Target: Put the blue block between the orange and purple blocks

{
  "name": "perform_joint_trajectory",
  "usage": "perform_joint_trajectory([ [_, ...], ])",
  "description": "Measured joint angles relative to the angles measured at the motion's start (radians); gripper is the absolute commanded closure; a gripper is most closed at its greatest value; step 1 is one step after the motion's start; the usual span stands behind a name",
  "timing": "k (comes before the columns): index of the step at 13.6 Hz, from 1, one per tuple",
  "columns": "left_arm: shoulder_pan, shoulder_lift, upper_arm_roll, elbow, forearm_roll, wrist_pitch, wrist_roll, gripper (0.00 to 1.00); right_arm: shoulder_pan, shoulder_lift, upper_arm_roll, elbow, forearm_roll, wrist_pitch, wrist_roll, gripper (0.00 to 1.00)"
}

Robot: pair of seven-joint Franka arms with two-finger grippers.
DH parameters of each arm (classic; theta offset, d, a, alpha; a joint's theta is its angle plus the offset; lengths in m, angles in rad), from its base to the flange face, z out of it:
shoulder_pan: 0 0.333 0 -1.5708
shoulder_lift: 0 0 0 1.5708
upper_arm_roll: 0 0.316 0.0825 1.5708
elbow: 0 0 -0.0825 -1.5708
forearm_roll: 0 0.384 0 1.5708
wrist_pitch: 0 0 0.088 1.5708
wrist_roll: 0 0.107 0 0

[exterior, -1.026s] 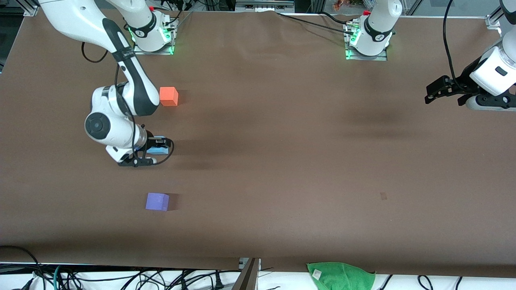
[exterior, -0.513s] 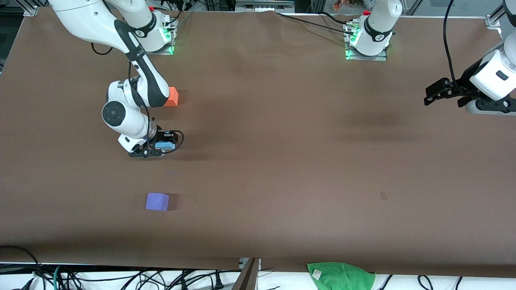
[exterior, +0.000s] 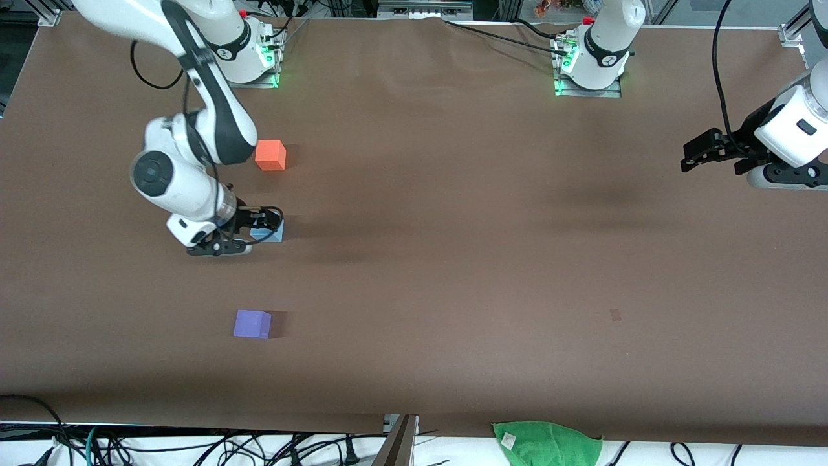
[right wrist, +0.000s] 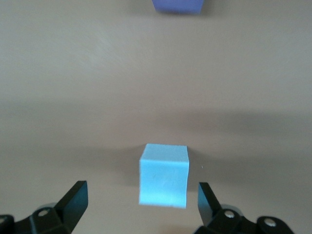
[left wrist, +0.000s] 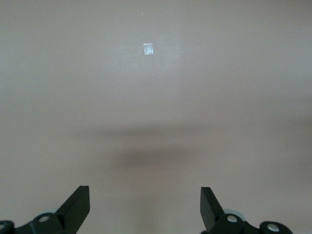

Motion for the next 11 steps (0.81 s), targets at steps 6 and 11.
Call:
perform_joint_trajectory([
  [6, 0.000, 0.000, 0.000, 0.000, 0.000, -0.005, 0.000, 0.00, -0.001, -0.205, -0.041, 0.218, -0.002, -0.443, 0.008, 0.00],
  [11, 0.000, 0.000, 0.000, 0.001, 0.000, -0.007, 0.000, 0.00, -0.002, -0.219, -0.063, 0.348, -0.026, -0.618, 0.008, 0.00],
])
